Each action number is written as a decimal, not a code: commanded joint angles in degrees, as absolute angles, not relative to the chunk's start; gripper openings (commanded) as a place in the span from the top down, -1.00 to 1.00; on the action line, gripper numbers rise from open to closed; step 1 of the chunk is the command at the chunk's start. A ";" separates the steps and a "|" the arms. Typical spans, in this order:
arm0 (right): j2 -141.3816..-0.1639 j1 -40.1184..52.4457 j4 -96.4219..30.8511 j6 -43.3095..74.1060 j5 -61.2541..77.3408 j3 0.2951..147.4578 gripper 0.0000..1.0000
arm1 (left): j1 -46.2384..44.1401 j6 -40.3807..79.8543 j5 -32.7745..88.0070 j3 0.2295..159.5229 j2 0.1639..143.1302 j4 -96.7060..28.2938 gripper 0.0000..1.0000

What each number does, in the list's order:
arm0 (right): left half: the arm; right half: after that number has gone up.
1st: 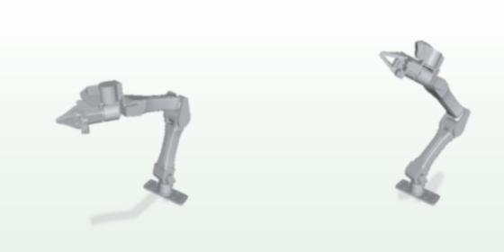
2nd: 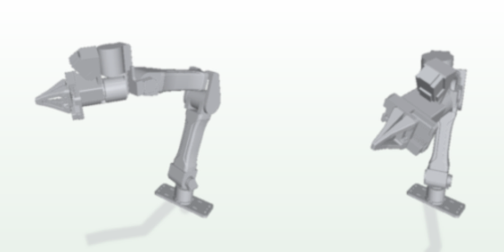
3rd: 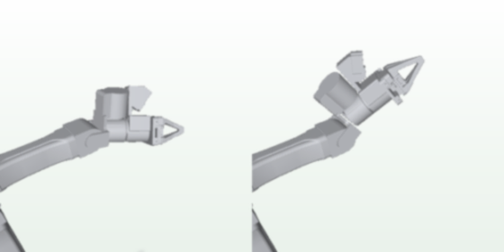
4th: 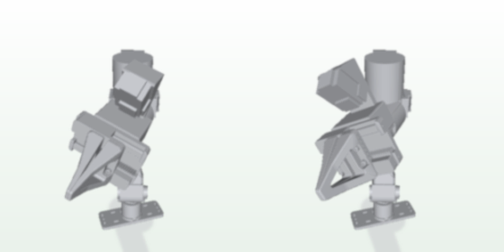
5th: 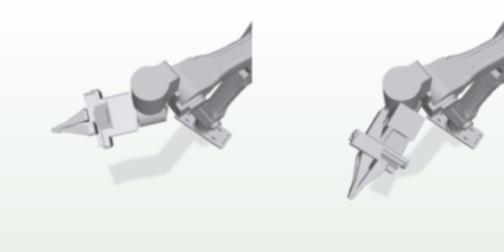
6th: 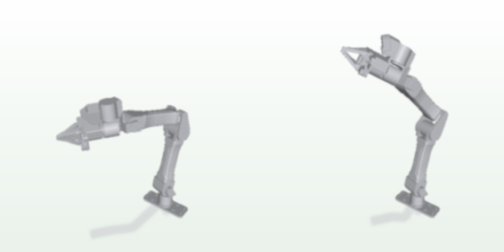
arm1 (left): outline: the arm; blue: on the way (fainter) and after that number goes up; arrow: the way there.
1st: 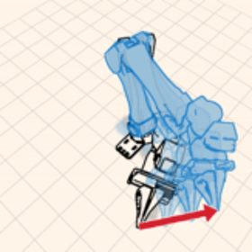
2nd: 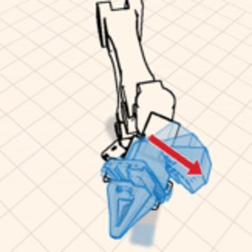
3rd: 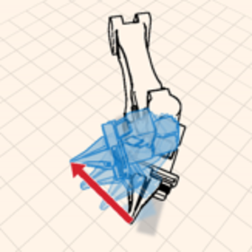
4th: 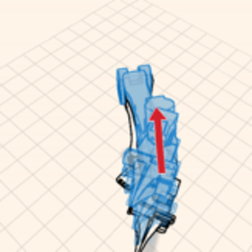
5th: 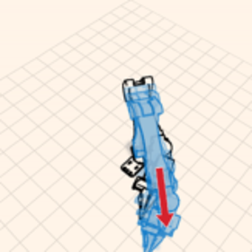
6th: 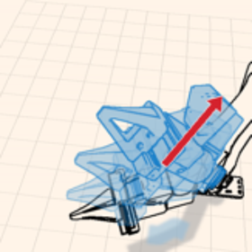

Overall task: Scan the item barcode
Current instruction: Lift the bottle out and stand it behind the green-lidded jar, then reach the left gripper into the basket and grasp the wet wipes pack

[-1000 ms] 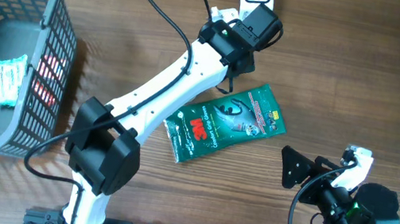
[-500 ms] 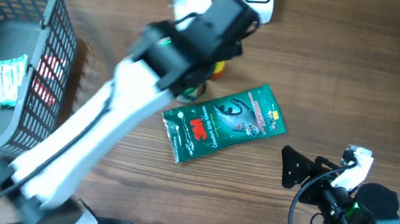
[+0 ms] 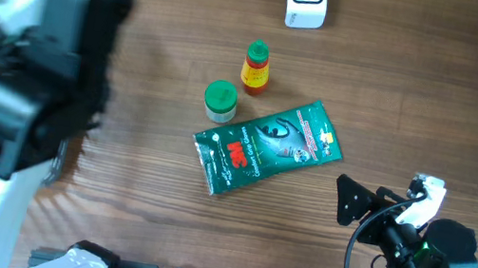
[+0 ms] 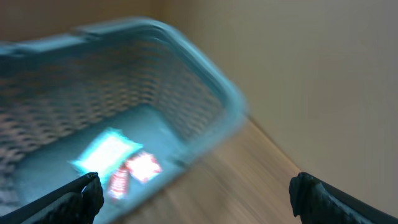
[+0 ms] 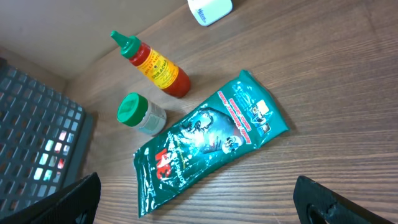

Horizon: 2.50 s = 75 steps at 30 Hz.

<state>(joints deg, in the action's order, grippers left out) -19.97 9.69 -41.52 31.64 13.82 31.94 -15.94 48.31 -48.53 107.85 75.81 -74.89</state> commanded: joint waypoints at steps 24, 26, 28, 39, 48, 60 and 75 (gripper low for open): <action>-19.66 9.67 -41.28 31.90 12.88 31.99 -0.99 | 37.82 11.99 -3.70 107.02 104.27 -73.73 -1.00; -19.66 9.67 -41.28 31.90 12.88 31.99 -0.99 | 38.17 9.82 -3.68 105.60 107.24 -72.77 -1.00; -19.66 9.67 -41.28 31.90 12.88 31.99 -0.99 | 38.15 8.88 -3.53 104.14 109.21 -71.18 -1.00; -19.66 9.67 -41.28 31.92 12.88 31.99 -0.99 | 37.98 -5.65 0.64 94.72 112.42 -60.99 -1.00; -19.66 9.67 -41.28 31.90 12.88 31.99 -0.99 | 37.98 -7.33 0.95 86.63 112.42 -49.45 -1.00; -19.66 9.67 -41.28 31.92 12.88 31.99 -0.99 | 38.00 -8.62 4.05 79.77 112.57 -41.30 -1.00; -19.66 9.67 -41.28 31.90 12.88 31.99 -0.99 | 38.00 -8.03 4.05 79.72 112.38 -42.44 0.08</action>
<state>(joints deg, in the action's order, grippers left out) -19.97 9.69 -41.54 31.64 13.82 31.94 37.85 -8.25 3.84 80.49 111.98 -42.00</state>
